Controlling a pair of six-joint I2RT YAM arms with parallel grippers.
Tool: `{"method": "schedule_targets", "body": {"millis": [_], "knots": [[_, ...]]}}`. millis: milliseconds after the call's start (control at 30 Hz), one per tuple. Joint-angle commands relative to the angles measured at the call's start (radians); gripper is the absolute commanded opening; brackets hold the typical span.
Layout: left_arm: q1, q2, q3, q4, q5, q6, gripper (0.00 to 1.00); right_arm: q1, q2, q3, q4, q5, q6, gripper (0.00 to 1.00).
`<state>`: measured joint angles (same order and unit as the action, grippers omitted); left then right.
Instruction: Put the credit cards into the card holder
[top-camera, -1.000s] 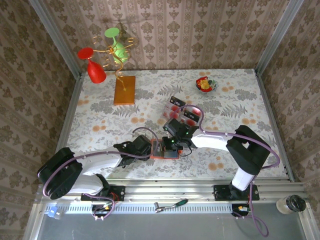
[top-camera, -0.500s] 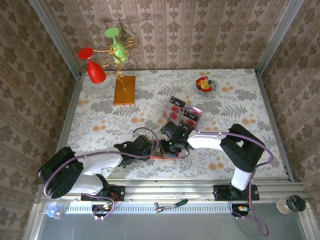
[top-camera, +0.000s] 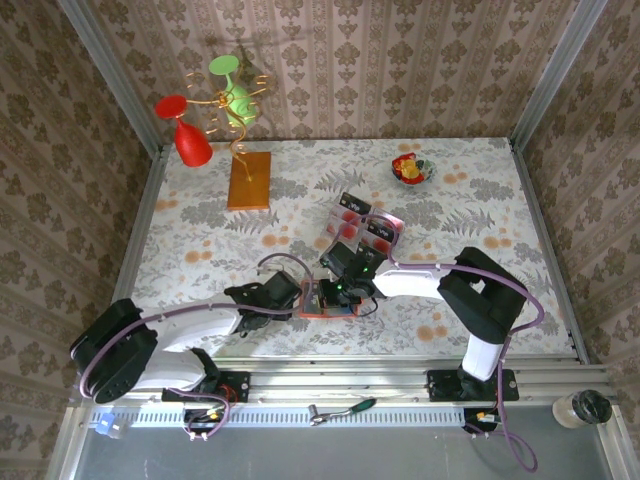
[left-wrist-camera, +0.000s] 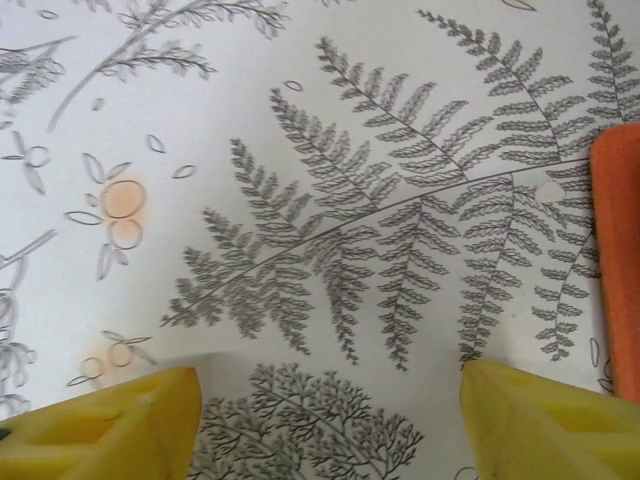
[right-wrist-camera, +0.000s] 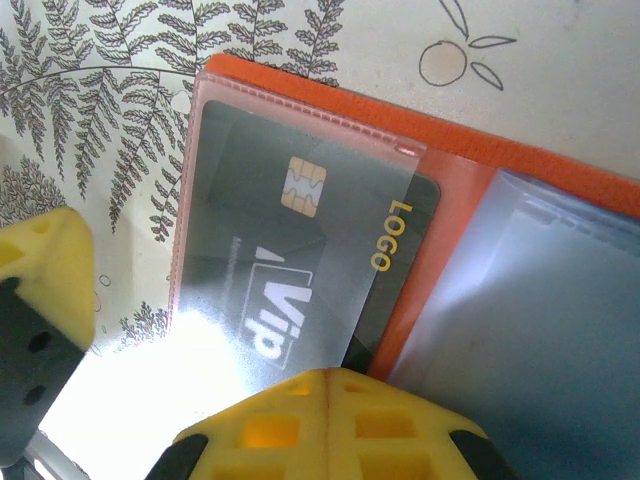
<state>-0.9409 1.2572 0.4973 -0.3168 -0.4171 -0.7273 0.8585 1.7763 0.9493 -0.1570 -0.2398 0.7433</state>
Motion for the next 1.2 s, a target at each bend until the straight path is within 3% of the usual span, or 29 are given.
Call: {"method": "schedule_targets", "body": {"millis": [0, 333, 1167], "knots": [[0.010, -0.027, 0.024, -0.025, -0.022, -0.004, 0.71, 0.006, -0.006, 0.020, -0.023, 0.006, -0.001, 0.00], [0.013, 0.038, 0.033, 0.108, 0.057, 0.049, 0.72, -0.039, -0.060, 0.049, -0.071, 0.017, -0.031, 0.00], [0.012, 0.105, 0.041, 0.136, 0.067, 0.048, 0.72, -0.088, 0.015, 0.068, -0.069, 0.018, -0.056, 0.00]]}}
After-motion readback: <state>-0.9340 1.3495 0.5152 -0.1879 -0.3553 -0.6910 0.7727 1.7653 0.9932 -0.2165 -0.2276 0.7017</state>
